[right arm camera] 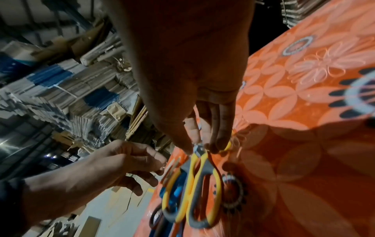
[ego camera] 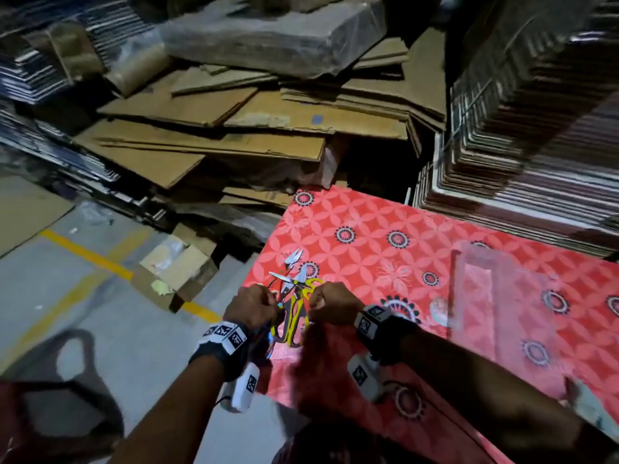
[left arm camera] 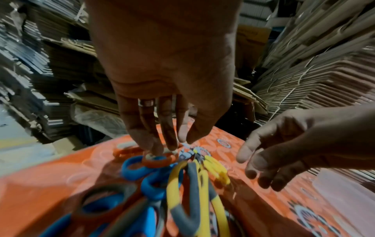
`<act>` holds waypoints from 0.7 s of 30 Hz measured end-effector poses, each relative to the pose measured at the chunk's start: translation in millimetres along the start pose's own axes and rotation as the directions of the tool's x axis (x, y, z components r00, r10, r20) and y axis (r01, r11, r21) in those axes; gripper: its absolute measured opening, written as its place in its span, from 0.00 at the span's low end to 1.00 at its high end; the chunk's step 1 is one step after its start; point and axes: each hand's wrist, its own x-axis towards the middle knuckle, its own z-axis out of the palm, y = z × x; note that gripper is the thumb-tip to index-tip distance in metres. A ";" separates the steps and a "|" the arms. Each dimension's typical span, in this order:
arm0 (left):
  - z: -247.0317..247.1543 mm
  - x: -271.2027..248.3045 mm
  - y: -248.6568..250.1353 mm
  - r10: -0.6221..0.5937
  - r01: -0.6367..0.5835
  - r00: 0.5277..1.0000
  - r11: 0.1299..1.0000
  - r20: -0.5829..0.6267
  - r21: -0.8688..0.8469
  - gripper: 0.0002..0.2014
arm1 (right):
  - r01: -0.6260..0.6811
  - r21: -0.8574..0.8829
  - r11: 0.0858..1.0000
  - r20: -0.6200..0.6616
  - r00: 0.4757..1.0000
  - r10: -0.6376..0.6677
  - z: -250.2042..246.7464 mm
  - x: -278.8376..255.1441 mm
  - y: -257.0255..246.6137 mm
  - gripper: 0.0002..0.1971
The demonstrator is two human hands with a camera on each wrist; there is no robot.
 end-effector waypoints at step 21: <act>9.9 -21.9 13.0 0.011 -0.009 1.000 0.996 0.021 -0.092 0.05 | -0.067 0.186 0.980 -0.080 0.993 0.083 54.6 5.9 12.9 0.18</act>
